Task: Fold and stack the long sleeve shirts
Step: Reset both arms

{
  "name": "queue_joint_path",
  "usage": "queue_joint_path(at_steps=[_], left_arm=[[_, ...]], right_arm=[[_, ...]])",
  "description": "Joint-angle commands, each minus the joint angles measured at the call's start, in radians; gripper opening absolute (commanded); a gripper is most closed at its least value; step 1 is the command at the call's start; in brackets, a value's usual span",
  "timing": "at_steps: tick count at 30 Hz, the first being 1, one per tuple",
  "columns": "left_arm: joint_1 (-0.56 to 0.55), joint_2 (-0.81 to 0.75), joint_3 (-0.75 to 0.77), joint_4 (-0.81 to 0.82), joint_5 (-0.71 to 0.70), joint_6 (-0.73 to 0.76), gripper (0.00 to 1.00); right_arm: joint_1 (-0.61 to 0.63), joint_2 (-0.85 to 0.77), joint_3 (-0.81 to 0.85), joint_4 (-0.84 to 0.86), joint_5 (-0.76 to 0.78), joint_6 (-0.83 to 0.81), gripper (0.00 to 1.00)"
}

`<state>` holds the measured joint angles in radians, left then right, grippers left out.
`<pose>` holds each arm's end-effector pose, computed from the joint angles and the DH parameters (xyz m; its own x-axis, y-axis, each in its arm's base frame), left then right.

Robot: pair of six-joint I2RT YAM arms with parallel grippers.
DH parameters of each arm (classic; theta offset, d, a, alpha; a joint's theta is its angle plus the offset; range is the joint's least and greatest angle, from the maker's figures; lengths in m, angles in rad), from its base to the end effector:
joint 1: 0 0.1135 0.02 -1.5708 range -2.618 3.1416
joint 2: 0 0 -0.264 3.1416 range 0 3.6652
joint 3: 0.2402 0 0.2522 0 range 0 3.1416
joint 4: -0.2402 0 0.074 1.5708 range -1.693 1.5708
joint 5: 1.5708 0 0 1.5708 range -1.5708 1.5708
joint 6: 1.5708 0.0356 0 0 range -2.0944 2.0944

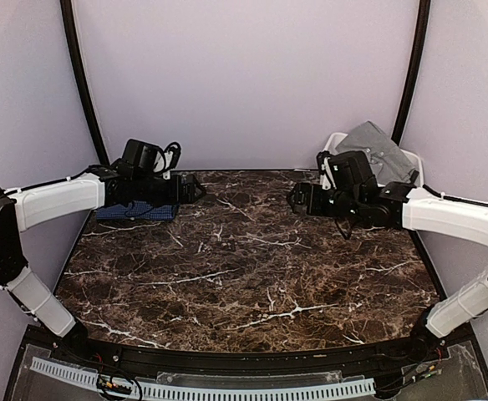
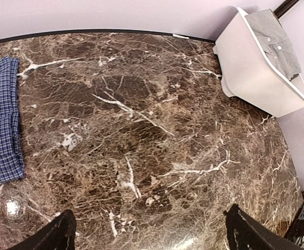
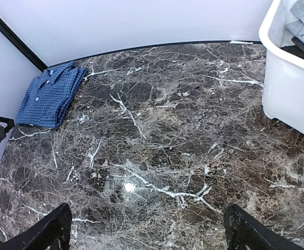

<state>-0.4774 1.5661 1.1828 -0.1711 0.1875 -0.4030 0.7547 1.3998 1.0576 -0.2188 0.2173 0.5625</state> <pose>0.3176 -0.1718 0.2842 -0.6624 -0.0912 -0.7436 0.3614 0.8306 -0.4237 0.2370 0.2123 0.2901 -0.6137 0.1377 -0.7774 -0.2467 0.9019 0.3545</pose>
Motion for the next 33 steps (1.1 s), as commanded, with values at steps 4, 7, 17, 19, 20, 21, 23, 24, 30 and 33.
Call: queue_joint_path(at_steps=[4, 7, 17, 19, 20, 21, 23, 24, 30, 33], left_arm=[[-0.048, -0.095, -0.066, 0.094, 0.032, 0.017, 0.99], [-0.05, -0.114, -0.091, 0.125, 0.038, 0.014, 0.99], [-0.05, -0.143, -0.115, 0.152, 0.037, 0.019, 0.99], [-0.05, -0.146, -0.115, 0.154, 0.035, 0.021, 0.99], [-0.05, -0.147, -0.116, 0.155, 0.033, 0.022, 0.99], [-0.05, -0.147, -0.115, 0.155, 0.03, 0.023, 0.99], [-0.05, -0.145, -0.114, 0.156, 0.029, 0.025, 0.99], [-0.05, -0.144, -0.113, 0.156, 0.029, 0.025, 0.99], [-0.05, -0.139, -0.108, 0.162, 0.035, 0.028, 0.99], [-0.05, -0.14, -0.104, 0.16, 0.035, 0.031, 0.99]], right_arm=[[0.001, -0.095, -0.068, 0.136, 0.062, 0.016, 0.99], [0.0, -0.129, -0.092, 0.159, 0.081, 0.015, 0.98], [0.0, -0.181, -0.122, 0.201, 0.121, 0.007, 0.99], [0.0, -0.189, -0.126, 0.205, 0.131, -0.001, 0.99], [0.0, -0.194, -0.126, 0.205, 0.138, -0.004, 0.99], [0.0, -0.197, -0.128, 0.207, 0.143, -0.006, 0.99], [0.0, -0.203, -0.13, 0.21, 0.153, -0.011, 0.99], [0.0, -0.206, -0.13, 0.209, 0.159, -0.013, 0.99], [-0.001, -0.22, -0.136, 0.21, 0.171, -0.016, 0.99], [0.0, -0.216, -0.135, 0.209, 0.166, -0.015, 0.99]])
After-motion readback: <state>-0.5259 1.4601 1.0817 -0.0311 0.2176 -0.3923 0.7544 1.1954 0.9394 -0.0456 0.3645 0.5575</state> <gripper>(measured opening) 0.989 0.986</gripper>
